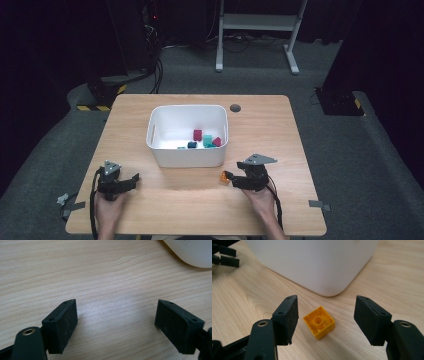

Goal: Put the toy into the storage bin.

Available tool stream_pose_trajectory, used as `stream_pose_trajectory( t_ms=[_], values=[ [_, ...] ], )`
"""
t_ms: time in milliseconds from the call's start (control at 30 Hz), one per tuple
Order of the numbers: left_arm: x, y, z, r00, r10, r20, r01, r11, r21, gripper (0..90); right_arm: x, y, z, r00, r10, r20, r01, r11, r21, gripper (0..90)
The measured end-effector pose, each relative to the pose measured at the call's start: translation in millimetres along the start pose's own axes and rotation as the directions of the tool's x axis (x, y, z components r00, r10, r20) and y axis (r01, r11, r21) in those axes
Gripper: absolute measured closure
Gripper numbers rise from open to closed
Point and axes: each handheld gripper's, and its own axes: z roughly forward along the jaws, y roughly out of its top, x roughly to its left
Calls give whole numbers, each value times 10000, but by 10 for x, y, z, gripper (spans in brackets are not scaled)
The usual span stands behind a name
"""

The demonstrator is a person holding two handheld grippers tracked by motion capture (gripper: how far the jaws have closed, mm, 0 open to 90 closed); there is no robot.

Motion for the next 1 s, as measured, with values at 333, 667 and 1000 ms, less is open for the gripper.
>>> stream_pose_trajectory(
  t_ms=[333,667,1000],
  values=[
    [0,0,0,10000,-10,5,10,10000,-2,184,106,-62,243,9984,-497,254,476,9959,767,353],
    [2,0,1,10000,-14,-4,14,10000,-8,185,113,-116,368,9944,-860,611,778,9890,1257,397],
    [2,1,3,10000,-27,-5,27,10000,-22,186,132,-137,405,9900,-1119,862,991,9851,1405,489]
  ],
)
